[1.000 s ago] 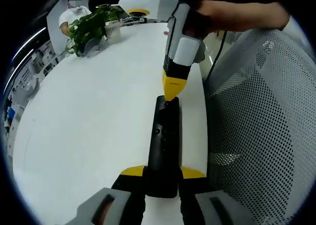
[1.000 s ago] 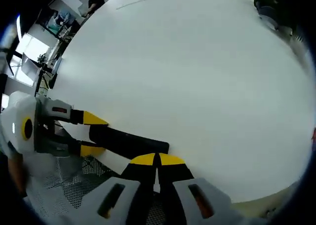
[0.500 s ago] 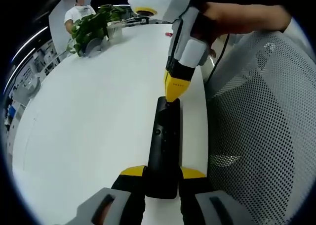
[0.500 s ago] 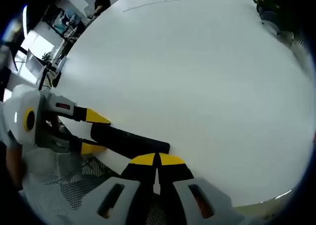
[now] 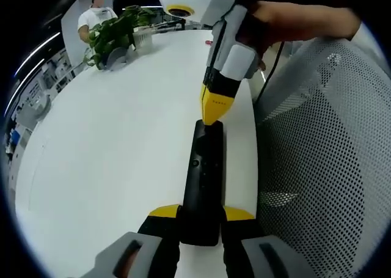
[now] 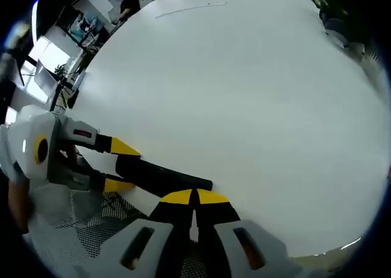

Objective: Press the specified remote control buttons in sequence, fully releasing each button before pressing the next.

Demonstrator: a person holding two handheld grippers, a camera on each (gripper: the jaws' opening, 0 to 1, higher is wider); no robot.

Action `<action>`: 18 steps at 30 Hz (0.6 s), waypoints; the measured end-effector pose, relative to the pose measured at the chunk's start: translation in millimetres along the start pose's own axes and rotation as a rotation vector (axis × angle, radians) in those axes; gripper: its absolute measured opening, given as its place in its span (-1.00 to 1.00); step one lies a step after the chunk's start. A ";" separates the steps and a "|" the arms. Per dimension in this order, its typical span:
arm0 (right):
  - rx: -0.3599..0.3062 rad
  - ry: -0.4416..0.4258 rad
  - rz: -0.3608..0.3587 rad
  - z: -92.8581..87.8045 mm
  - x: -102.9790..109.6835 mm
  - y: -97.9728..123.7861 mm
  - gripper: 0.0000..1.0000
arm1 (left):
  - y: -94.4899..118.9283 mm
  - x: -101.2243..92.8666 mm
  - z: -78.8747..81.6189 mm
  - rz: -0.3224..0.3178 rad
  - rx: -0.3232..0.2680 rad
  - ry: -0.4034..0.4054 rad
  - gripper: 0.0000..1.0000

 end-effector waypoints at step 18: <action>0.037 0.012 0.022 -1.7 4.3 -6.8 -1.00 | -0.7 0.9 0.8 -0.001 -0.005 0.009 -0.50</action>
Point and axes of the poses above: the point that each gripper's makers call its tool centre point, and the gripper's own axes: y roughly backward along the fingers, x roughly to its left, z roughly out of its top, the point moved 4 cm from there along y, roughly backward along the fingers, and after that the axes turned 7 degrees about y, right-handed, at the moved point
